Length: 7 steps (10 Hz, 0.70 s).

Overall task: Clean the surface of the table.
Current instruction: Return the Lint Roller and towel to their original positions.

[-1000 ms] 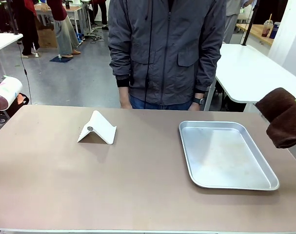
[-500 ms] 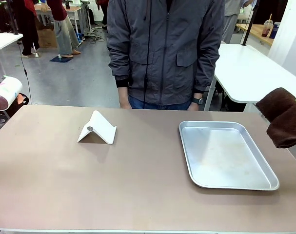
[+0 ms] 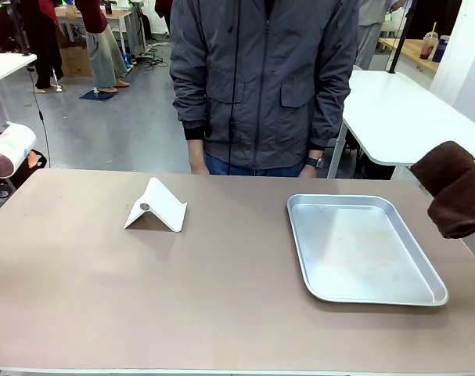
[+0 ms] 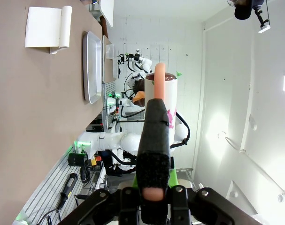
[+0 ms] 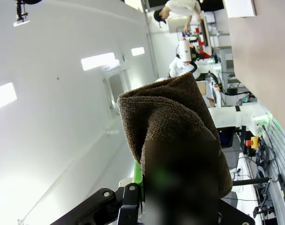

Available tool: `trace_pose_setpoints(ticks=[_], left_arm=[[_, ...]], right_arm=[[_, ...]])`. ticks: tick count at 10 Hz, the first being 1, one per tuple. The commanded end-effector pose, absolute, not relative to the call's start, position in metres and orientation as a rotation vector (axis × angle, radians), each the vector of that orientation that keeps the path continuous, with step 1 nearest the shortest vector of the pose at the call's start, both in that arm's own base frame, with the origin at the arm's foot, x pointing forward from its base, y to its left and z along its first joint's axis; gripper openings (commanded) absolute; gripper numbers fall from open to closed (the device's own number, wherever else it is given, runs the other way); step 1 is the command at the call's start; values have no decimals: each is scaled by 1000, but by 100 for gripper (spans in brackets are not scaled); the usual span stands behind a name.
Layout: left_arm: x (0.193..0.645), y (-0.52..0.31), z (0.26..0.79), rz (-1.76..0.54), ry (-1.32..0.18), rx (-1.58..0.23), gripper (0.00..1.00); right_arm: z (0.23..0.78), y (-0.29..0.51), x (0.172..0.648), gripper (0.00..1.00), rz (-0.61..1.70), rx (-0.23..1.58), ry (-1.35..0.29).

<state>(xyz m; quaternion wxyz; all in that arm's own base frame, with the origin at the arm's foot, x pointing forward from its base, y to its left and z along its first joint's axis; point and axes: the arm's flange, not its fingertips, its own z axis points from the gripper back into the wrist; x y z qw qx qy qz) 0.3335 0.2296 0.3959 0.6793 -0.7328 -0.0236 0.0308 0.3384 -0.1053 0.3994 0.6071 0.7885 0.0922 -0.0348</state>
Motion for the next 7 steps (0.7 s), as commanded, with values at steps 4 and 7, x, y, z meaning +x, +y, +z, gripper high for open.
trace_pose_setpoints(ticks=[4,7], left_arm=[[360,192,411,32,2,-1560,22],[373,157,419,31,34,-1445,22]], right_arm=[[396,-43,378,11,3,1695,303],[388,27,403,11,68,1584,383]])
